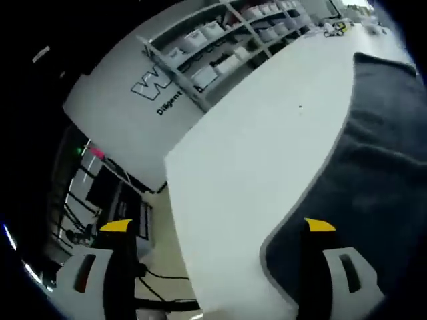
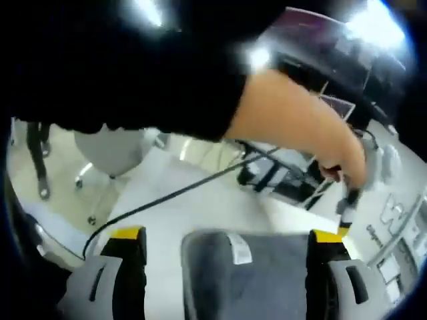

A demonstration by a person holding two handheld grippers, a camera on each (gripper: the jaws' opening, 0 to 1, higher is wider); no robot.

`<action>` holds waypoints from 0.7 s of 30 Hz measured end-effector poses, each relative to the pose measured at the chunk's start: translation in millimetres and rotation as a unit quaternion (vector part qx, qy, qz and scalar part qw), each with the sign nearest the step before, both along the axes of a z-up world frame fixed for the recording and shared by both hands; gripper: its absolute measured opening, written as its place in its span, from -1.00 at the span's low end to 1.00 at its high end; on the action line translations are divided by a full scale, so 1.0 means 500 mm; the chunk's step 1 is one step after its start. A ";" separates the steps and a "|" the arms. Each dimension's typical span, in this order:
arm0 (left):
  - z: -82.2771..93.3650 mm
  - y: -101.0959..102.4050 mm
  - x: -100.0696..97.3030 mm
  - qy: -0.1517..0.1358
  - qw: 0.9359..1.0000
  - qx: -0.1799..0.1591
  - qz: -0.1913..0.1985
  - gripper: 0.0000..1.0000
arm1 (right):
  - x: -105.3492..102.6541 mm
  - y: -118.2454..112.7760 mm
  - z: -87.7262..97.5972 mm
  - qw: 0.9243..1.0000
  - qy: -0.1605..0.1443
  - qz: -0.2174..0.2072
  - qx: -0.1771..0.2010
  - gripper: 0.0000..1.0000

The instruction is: Open the folded towel by lifting each exposed corner and separating the folded layers until the towel lies flat within the target outline without major curled edges

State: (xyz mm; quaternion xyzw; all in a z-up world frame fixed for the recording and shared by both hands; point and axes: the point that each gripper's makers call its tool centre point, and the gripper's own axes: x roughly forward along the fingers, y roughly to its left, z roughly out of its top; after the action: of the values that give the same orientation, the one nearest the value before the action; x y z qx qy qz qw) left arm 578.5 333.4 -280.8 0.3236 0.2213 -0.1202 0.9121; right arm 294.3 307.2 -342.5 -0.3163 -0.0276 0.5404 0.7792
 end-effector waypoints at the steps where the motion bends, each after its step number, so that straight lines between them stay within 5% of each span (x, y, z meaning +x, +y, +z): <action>1: 0.005 -0.014 -0.008 -0.003 1.000 -0.020 -0.009 1.00 | 0.009 -0.016 0.015 1.000 0.000 -0.008 0.008 1.00; 6: 0.032 -0.066 -0.039 -0.022 0.995 -0.093 -0.034 1.00 | 0.062 -0.110 0.098 0.998 -0.006 -0.038 0.047 1.00; 11: 0.052 -0.118 -0.100 -0.041 0.987 -0.147 -0.056 1.00 | 0.124 -0.269 0.188 0.988 -0.003 -0.110 0.108 1.00; 21: 0.060 -0.150 -0.149 -0.036 0.982 -0.176 -0.052 1.00 | 0.206 -0.590 0.259 0.962 -0.039 -0.236 0.130 1.00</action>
State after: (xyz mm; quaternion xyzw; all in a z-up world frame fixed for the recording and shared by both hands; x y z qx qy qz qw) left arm 504.2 258.2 -250.6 0.1733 0.1464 -0.1925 0.9547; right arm 397.3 12.1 -212.9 -0.2305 -0.0524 0.3201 0.9174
